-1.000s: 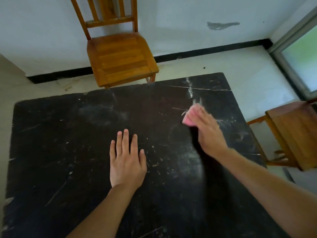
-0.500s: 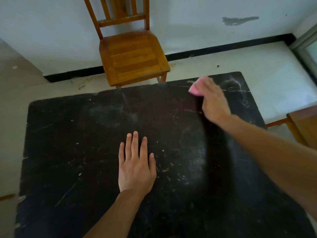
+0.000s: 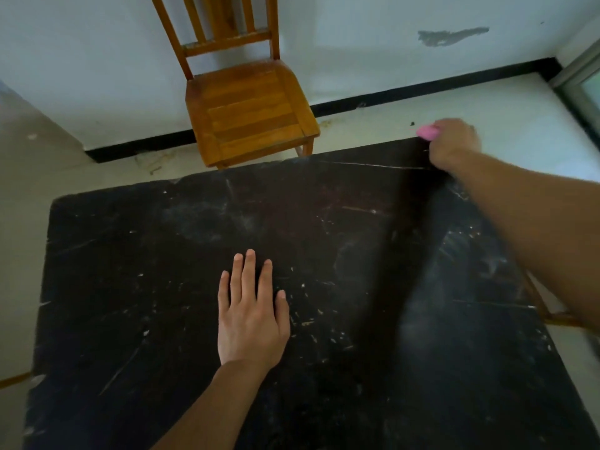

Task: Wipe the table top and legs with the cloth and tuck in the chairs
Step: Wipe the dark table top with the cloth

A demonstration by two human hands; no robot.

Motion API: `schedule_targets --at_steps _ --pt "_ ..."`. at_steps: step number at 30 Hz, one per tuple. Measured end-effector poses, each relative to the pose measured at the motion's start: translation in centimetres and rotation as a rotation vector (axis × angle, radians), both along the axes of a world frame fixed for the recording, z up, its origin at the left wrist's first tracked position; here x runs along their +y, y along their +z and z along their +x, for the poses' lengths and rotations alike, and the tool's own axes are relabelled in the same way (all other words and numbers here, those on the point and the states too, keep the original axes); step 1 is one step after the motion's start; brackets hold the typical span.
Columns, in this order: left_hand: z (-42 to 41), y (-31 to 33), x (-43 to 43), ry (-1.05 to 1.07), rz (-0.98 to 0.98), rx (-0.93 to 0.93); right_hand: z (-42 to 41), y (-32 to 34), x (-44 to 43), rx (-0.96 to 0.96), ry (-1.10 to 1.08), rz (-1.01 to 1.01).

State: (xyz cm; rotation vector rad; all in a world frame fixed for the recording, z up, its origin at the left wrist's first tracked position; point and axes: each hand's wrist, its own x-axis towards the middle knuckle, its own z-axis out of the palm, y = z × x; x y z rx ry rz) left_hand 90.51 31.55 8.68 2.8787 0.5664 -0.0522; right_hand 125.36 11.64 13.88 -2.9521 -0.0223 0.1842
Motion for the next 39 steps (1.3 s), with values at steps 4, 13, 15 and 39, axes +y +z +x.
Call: schedule_targets --at_steps 4,13,15,39 --pt "0.0 0.3 0.0 0.015 -0.011 0.009 -5.9 1.5 0.6 -0.118 0.112 0.252" --pt "0.1 0.8 -0.3 0.029 -0.05 -0.006 -30.2 -3.9 -5.7 -0.073 0.65 0.34" --pt "0.1 0.8 -0.3 0.024 -0.047 -0.012 -29.8 -4.2 -10.6 -0.15 0.451 0.312" --pt "3.7 0.9 -10.8 0.19 -0.062 -0.011 -17.2 -0.9 -15.2 -0.287 0.186 0.424"
